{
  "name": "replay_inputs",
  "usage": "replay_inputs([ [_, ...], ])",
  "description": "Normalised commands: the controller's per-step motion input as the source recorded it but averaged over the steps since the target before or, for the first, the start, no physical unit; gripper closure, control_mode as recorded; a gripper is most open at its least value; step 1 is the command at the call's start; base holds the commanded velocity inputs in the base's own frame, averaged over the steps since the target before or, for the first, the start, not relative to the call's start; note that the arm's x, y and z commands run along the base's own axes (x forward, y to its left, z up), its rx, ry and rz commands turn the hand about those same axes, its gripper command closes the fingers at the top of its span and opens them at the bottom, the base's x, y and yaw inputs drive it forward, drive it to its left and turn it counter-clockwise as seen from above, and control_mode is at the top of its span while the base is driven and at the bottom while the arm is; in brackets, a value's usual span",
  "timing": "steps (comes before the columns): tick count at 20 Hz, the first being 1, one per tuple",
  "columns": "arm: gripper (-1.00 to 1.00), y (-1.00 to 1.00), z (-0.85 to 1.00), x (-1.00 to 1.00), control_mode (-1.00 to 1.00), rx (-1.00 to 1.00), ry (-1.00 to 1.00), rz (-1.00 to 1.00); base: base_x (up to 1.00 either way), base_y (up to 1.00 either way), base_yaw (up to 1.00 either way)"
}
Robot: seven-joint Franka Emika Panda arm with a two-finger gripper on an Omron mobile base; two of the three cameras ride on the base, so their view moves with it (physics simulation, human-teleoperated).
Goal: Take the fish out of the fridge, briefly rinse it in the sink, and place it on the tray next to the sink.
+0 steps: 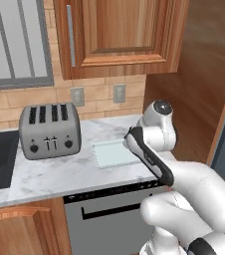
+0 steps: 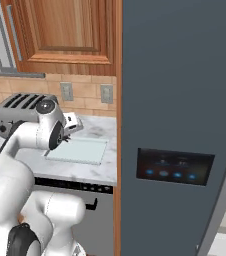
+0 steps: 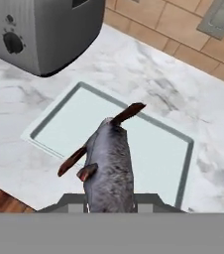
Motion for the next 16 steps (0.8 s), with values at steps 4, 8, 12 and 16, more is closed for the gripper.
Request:
replay_inputs([
  [4, 1.00, 0.01, -1.00, 0.16, -1.00, -0.03, 0.07, 0.02, 0.00, 0.00, 0.00],
  [8, 1.00, 0.00, -0.72, 0.21, -1.00, -0.10, -0.02, 0.01, 0.00, 0.00, 0.00],
  [12, 1.00, 0.00, -0.35, 0.53, -1.00, -0.05, -0.04, 0.00, 0.00, 0.00, 0.00],
  [16, 1.00, 0.00, -0.20, 0.71, -1.00, 0.00, -0.02, 0.00, 0.00, 0.00, 0.00],
])
